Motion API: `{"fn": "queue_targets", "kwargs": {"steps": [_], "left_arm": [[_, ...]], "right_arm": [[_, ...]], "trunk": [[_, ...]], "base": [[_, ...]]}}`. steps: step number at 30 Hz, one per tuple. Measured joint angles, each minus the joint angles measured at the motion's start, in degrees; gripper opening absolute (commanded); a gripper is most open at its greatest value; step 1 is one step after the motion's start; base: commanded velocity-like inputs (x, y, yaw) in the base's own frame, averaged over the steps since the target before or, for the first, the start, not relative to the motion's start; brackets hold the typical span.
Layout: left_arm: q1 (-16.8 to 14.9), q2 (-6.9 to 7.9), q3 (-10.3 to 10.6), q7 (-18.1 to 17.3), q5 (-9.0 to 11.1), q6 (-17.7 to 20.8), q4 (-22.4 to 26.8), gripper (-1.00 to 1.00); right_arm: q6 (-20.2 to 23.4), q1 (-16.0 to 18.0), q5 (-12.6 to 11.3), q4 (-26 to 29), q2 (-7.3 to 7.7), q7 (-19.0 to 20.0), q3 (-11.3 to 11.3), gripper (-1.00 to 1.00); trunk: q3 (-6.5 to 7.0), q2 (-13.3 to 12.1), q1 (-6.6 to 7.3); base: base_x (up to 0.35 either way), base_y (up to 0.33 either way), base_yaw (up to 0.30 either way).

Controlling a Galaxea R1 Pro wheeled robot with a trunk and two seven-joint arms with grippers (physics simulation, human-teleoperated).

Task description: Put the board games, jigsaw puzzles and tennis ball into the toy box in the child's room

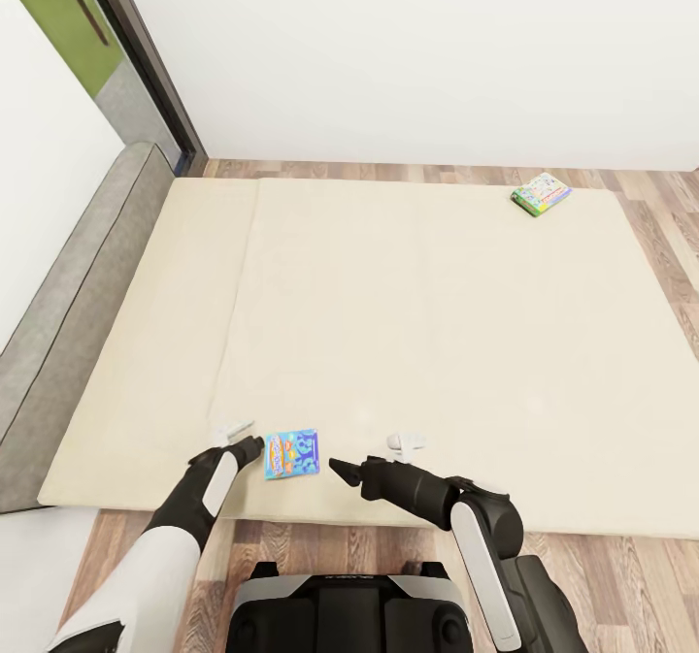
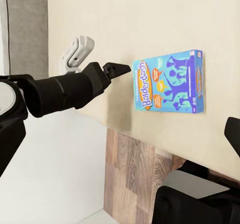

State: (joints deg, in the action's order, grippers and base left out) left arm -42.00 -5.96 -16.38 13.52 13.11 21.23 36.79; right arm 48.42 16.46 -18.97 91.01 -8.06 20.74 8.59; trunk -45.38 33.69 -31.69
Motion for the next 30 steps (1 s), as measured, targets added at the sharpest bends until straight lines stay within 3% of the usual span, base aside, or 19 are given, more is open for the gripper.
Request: {"fn": "queue_targets", "kwargs": {"steps": [11,22,30], "left_arm": [[0.0,-0.14,0.3,-0.1,-0.1,0.2,0.1,1.0],[0.0,-0.08,0.4,-0.8,-0.1,0.9,0.3,1.0],[0.1,-0.04,0.6,-0.7,-0.4,2.4,4.9,1.0]], "right_arm": [[0.1,0.0,0.0,0.0,0.0,0.1,-0.1,1.0],[0.4,-0.2,-0.1,0.0,0.0,0.5,-3.2,1.0],[0.4,-0.2,-0.1,0.0,0.0,0.6,-3.6,1.0]], "trunk": [[0.0,0.0,0.0],[0.0,0.0,0.0],[0.0,0.0,0.0]], "base": [[0.0,0.0,0.0],[0.0,0.0,0.0],[0.0,0.0,0.0]]}}
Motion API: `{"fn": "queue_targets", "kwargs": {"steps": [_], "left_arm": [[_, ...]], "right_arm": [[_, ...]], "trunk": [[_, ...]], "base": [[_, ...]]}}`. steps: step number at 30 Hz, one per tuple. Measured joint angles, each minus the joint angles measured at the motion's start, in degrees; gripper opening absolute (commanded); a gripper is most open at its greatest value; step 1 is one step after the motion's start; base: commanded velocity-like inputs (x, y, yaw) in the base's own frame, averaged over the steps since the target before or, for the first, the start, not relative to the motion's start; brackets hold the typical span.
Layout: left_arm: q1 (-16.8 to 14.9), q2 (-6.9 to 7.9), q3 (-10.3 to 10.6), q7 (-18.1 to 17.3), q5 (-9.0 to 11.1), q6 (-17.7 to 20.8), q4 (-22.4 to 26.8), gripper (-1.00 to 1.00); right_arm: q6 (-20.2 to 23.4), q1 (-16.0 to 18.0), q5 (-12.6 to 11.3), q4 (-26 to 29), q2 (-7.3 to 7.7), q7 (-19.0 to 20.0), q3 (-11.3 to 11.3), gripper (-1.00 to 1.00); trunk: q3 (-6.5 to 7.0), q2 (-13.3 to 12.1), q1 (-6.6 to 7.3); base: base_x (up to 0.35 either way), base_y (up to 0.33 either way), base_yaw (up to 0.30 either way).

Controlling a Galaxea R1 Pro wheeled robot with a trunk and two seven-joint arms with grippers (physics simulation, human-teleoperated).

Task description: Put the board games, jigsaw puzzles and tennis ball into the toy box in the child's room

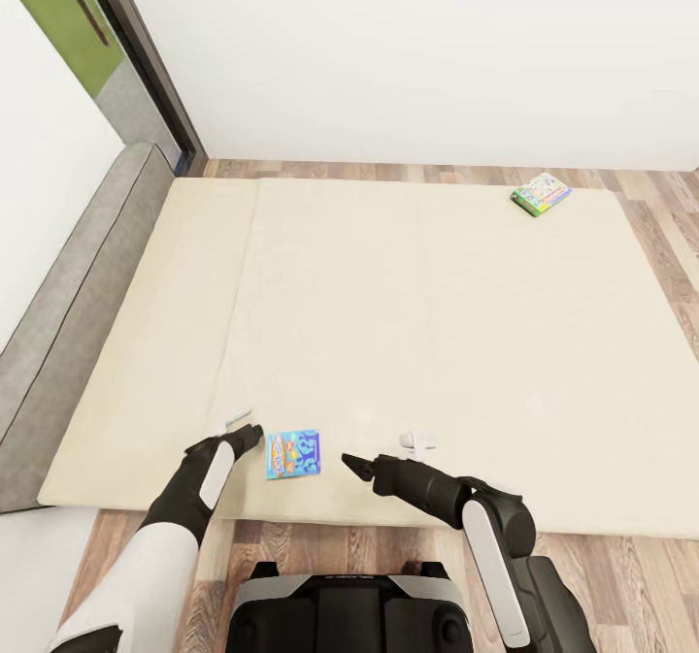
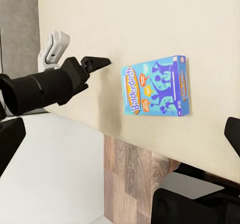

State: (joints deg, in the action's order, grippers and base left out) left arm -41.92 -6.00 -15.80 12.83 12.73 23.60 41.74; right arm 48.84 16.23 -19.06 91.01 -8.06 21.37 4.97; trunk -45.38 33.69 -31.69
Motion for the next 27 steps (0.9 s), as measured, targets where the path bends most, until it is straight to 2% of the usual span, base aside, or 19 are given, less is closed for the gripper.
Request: {"fn": "queue_targets", "kwargs": {"steps": [6,16,27], "left_arm": [[0.0,0.31,1.1,0.0,-0.1,2.3,1.1,1.0],[0.0,0.64,5.7,0.2,-0.3,5.1,1.5,1.0],[0.0,0.75,6.8,-0.1,-0.2,7.5,1.5,1.0]], "right_arm": [[0.0,0.0,0.0,0.0,0.0,0.0,-0.1,1.0],[0.0,0.0,0.0,0.0,0.0,0.0,-0.1,1.0],[0.0,-0.1,0.0,0.0,0.0,0.0,-0.1,1.0]], "trunk": [[0.0,0.0,0.0],[0.0,0.0,0.0],[0.0,0.0,0.0]], "base": [[0.0,0.0,0.0],[0.0,0.0,0.0],[0.0,0.0,0.0]]}}
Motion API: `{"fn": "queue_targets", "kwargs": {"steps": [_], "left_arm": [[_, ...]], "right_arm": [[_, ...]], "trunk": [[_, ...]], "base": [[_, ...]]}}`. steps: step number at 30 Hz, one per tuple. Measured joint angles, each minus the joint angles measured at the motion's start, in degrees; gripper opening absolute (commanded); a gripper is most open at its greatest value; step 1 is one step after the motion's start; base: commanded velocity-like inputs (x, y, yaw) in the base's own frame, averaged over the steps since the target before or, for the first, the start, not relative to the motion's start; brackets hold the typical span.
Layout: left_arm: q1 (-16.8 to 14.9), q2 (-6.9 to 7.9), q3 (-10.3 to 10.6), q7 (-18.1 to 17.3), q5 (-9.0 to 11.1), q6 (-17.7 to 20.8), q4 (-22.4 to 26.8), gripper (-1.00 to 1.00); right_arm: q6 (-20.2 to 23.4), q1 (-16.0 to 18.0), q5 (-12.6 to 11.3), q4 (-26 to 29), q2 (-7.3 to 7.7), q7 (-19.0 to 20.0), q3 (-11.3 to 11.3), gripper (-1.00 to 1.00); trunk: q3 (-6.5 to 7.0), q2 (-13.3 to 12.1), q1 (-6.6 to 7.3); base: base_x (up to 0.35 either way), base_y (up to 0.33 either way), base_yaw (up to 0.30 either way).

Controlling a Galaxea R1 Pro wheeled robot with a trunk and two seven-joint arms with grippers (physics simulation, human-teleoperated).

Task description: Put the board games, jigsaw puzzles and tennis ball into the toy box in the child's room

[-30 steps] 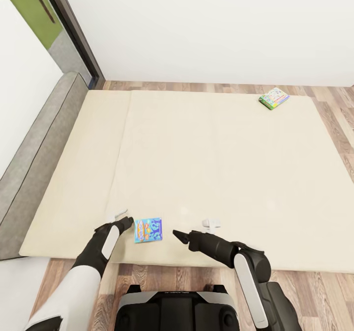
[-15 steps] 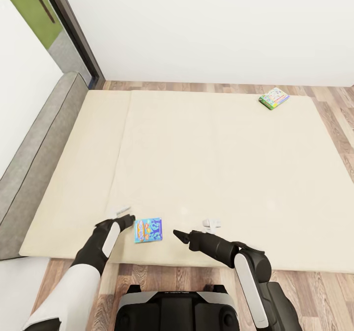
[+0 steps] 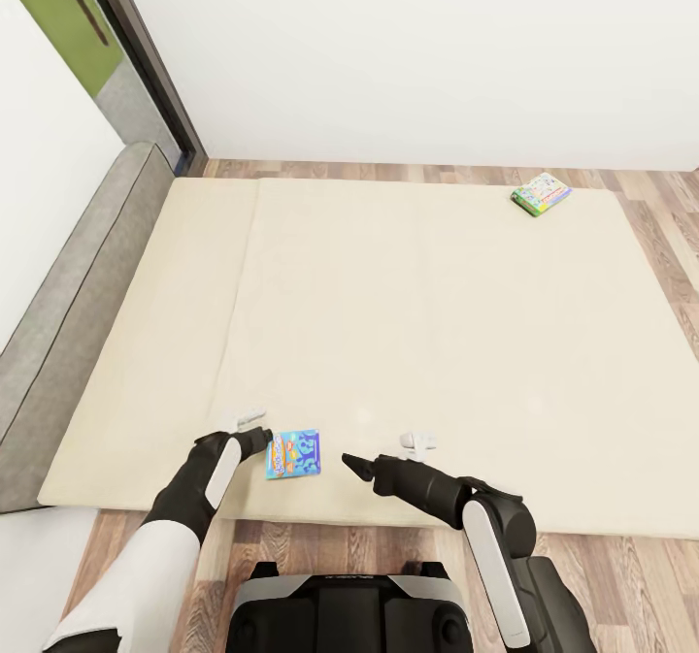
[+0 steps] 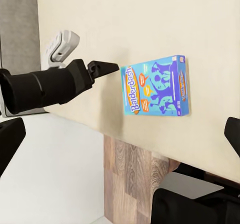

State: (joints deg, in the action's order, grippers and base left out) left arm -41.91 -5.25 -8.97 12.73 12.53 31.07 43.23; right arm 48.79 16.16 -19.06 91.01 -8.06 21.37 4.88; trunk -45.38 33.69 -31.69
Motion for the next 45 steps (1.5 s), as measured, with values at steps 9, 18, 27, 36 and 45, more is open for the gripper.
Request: {"fn": "queue_targets", "kwargs": {"steps": [9,18,27,36,45], "left_arm": [[0.0,-0.05,0.6,-1.0,0.0,1.1,0.0,1.0],[0.0,0.02,4.4,-8.7,-0.1,1.3,0.0,1.0],[0.0,0.03,5.1,-10.1,-0.2,1.3,0.0,1.0],[0.0,0.41,5.2,-10.2,-0.3,1.2,-0.5,1.0],[0.0,1.61,5.2,-10.3,-0.3,1.0,-0.6,1.0]], "right_arm": [[0.0,0.0,0.0,0.0,0.0,0.0,0.0,1.0],[0.0,0.0,0.0,0.0,0.0,0.0,0.0,1.0],[0.0,0.0,0.0,0.0,0.0,0.0,0.0,1.0],[0.1,0.0,0.0,0.0,0.0,0.0,0.0,1.0],[0.4,0.0,-0.1,0.0,0.0,0.0,-0.1,1.0]], "trunk": [[0.0,0.0,0.0],[0.0,0.0,0.0],[0.0,0.0,0.0],[0.0,0.0,0.0],[0.0,0.0,0.0]], "base": [[0.0,0.0,0.0],[0.0,0.0,0.0],[0.0,0.0,0.0],[0.0,0.0,0.0],[0.0,0.0,0.0]]}}
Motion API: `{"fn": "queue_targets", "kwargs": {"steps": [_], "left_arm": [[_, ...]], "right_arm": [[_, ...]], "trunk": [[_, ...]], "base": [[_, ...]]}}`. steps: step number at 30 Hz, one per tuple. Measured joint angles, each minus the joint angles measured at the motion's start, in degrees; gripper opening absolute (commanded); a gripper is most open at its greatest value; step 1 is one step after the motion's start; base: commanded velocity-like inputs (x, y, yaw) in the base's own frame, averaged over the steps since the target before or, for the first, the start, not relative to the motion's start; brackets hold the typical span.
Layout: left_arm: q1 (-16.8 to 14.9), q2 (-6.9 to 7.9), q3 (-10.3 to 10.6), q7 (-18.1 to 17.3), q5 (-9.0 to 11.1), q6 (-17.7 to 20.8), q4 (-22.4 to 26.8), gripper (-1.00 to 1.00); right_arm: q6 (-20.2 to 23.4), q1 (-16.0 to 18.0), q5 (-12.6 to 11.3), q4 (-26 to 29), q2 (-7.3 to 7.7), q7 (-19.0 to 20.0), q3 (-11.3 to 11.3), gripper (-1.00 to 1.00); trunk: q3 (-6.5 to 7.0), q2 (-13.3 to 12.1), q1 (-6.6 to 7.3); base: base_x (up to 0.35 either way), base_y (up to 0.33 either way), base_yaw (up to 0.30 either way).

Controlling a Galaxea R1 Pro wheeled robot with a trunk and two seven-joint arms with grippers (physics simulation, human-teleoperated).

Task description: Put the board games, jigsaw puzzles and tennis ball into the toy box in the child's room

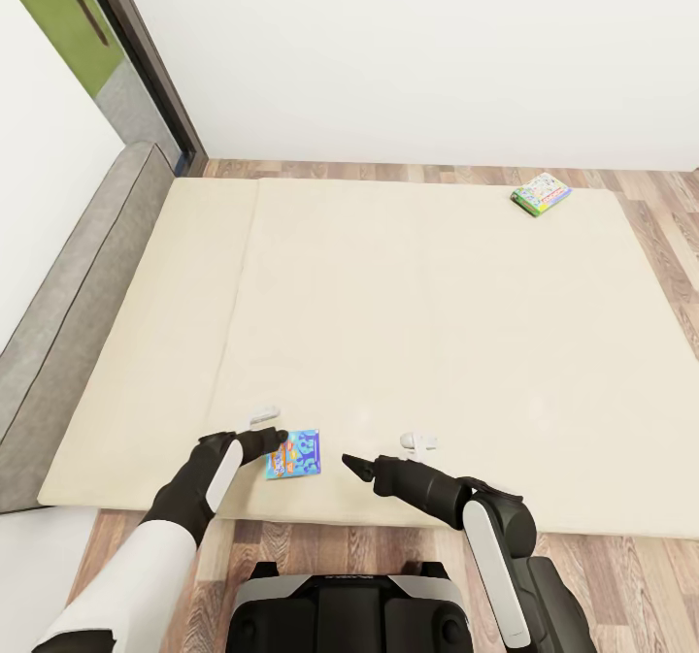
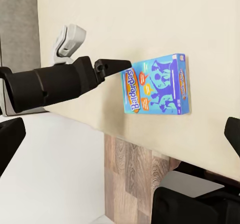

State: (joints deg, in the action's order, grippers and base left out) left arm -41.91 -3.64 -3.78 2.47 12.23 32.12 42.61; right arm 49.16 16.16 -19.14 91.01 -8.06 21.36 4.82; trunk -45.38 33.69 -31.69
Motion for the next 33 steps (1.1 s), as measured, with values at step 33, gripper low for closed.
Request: {"fn": "queue_targets", "kwargs": {"steps": [33], "left_arm": [[0.0,0.17,4.1,-3.6,0.4,-3.0,-3.9,1.0]], "right_arm": [[0.1,0.0,0.0,0.0,0.0,0.0,0.0,1.0]], "trunk": [[0.0,0.0,0.0]], "base": [[0.0,0.0,0.0]]}}
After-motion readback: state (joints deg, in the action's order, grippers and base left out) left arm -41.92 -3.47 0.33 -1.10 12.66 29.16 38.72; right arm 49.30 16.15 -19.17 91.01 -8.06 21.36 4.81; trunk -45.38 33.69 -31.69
